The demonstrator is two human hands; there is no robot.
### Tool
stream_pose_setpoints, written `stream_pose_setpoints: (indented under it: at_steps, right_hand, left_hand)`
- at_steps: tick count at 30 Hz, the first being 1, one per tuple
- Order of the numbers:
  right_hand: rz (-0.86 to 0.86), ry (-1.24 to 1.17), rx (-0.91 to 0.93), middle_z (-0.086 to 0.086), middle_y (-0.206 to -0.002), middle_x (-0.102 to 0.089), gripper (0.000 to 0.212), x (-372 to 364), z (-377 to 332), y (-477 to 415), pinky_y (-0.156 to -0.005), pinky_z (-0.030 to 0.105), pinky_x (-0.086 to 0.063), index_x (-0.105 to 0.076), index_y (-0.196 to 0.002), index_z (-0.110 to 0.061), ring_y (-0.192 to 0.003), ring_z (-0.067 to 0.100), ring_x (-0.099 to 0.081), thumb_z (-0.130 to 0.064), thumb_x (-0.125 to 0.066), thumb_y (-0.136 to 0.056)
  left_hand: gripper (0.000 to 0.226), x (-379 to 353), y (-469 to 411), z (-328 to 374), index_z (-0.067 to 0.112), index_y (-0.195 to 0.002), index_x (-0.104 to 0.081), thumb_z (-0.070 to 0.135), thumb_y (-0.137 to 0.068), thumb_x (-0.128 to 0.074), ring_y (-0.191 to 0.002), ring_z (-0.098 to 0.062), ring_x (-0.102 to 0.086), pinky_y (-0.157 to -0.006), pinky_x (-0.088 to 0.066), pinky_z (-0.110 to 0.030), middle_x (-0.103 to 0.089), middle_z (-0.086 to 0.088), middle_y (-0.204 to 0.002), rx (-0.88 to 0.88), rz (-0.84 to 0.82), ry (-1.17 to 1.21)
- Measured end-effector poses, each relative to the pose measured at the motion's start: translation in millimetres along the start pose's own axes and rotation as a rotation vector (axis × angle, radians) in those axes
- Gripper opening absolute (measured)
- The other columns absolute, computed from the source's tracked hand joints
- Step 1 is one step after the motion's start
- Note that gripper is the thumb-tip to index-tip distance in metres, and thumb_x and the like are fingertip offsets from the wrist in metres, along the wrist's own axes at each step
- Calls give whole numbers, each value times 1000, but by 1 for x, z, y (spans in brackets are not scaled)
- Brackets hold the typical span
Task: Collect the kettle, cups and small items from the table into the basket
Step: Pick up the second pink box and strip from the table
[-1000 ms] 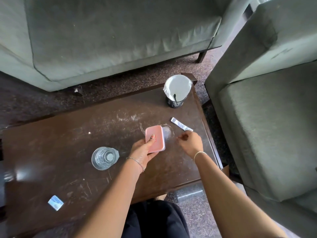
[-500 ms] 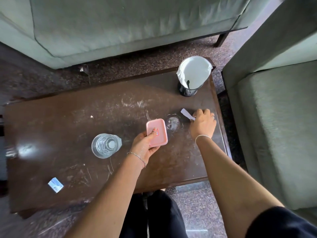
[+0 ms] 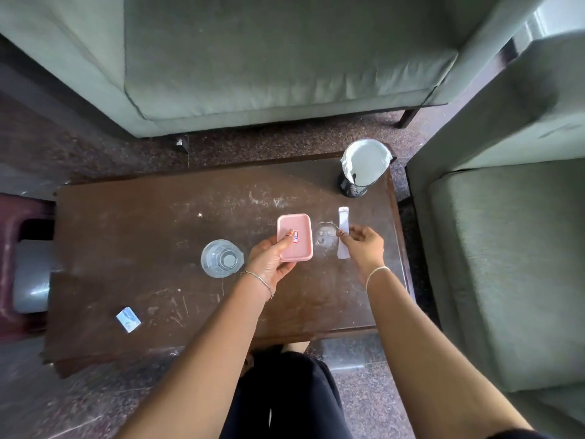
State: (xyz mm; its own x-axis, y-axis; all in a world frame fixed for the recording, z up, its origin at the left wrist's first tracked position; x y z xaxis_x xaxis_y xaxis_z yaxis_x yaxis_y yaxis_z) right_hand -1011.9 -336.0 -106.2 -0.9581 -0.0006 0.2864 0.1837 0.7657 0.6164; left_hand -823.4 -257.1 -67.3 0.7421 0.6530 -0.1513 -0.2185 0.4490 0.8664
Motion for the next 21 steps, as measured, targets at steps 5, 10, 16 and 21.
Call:
stream_pose_setpoints:
  at_steps: [5,10,16,21]
  right_hand:
    - [-3,-247,-24,7,-87,-66,8,-21,-38,56,-76,33,-54,-64,-94,-11,-75,18,-61,-11,-70,-88]
    - [-209,-267,38,10,-93,-67,11,-71,-70,136,-76,34,-58,-62,-95,-11,-81,19,-64,-9,-70,-87]
    - [-437,-222,78,9,-89,-67,21,-152,-71,253,-58,24,-48,-65,-104,-6,-75,18,-61,-7,-73,-84]
    - [-656,-164,54,2,-76,-62,18,-229,-57,352,-56,24,-49,-65,-103,-6,-63,12,-57,-5,-70,-86]
  left_hand:
    - [16,38,45,29,19,-89,-60,17,-82,-74,-82,-13,-64,-75,-53,-27,-68,0,-88,-65,-6,69]
    - [19,109,93,54,19,-90,-59,14,-81,-74,-78,-15,-63,-71,-51,-28,-68,-3,-88,-130,20,212]
    - [27,229,159,66,16,-102,-58,16,-80,-74,-81,-18,-64,-70,-51,-28,-69,-7,-93,-229,76,374]
    - [26,335,213,57,16,-106,-60,22,-83,-71,-78,-17,-62,-67,-49,-29,-67,-6,-92,-302,146,489]
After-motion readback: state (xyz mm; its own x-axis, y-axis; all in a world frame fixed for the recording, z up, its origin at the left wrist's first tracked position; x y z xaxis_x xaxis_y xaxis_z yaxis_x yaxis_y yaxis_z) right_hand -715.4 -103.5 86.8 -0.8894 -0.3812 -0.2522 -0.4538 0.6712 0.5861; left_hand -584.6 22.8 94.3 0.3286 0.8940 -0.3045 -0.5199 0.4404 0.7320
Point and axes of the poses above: each hand's wrist, its own y-axis away from the middle knuckle, its own x-axis out of the back of the hand, z = x × y, the point moved 4 cm from there along -y, towards the middle knuckle
